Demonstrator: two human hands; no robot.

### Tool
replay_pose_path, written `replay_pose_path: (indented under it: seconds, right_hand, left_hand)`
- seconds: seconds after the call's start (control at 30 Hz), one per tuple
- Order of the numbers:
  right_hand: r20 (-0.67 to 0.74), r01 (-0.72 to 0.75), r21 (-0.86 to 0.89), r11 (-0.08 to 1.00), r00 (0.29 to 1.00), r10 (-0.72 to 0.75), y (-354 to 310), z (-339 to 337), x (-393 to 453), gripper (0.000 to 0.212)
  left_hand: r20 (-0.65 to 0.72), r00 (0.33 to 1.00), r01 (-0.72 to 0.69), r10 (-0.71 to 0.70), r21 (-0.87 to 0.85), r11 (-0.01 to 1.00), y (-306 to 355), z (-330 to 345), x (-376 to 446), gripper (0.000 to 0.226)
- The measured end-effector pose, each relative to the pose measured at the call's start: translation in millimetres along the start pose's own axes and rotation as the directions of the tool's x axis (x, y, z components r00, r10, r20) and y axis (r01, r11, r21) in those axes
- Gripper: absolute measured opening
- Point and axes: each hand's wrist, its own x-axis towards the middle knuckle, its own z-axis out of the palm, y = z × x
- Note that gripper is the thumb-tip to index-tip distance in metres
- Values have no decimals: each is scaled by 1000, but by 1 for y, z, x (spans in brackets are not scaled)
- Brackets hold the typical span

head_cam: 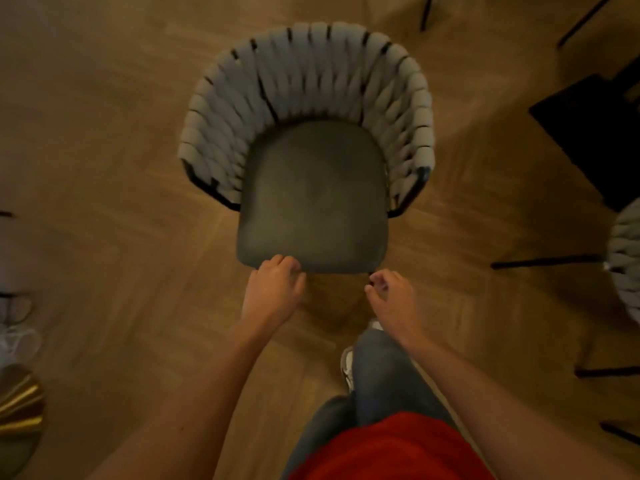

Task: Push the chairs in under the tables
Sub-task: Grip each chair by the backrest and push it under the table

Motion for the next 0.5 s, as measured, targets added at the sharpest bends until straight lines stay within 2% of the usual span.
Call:
replay_pose_path:
  seconds: [0.2,0.5]
  right_hand:
    - [17,8,-12,1000,1000,-8,-76,53,54,13]
    - [54,-25,-9,1000,998,26,-203,115,154,17]
  left_hand:
    - [8,998,55,-56,15,998,-87,-45,49,14]
    - [74,996,50,-57,84,995,-199,-126,143,23]
